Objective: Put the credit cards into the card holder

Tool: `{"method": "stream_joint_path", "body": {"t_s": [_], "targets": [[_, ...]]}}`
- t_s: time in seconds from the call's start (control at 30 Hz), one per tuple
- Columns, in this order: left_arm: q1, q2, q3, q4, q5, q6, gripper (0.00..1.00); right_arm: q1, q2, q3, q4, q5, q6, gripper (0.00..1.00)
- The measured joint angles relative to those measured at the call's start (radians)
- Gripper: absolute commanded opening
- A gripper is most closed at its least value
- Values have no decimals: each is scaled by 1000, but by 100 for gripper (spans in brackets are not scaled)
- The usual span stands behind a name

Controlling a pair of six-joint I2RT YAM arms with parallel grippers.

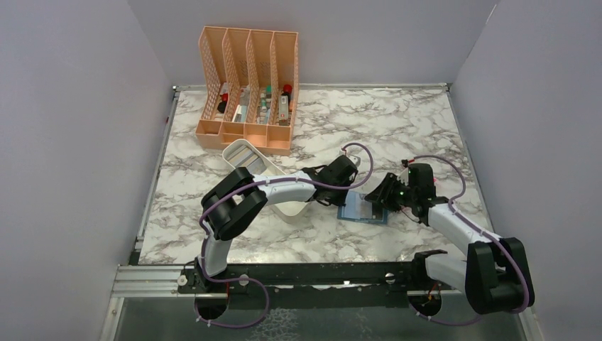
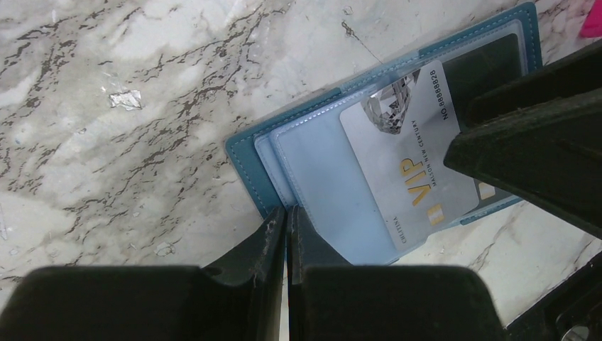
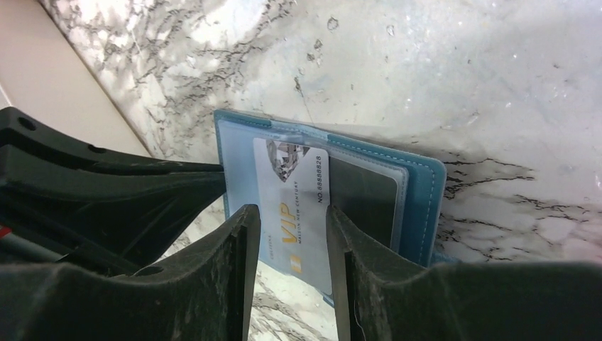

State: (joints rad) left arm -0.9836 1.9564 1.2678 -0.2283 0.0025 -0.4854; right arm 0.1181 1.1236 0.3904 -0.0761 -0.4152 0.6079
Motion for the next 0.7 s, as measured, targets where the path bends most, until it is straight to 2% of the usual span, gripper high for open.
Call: {"method": "stream_joint_path", "body": {"t_s": [0.2, 0.53, 0.6, 0.7], "targets": [[0, 0, 0, 1, 13, 0, 11, 0, 23, -12, 18, -4, 4, 49], [-3, -2, -11, 20, 16, -8, 11, 0, 60, -64, 138, -76, 48, 49], [-3, -3, -13, 22, 16, -9, 11, 0, 69, -72, 165, -98, 63, 48], [-7, -3, -13, 26, 25, -15, 11, 0, 76, -83, 187, -121, 81, 39]]}}
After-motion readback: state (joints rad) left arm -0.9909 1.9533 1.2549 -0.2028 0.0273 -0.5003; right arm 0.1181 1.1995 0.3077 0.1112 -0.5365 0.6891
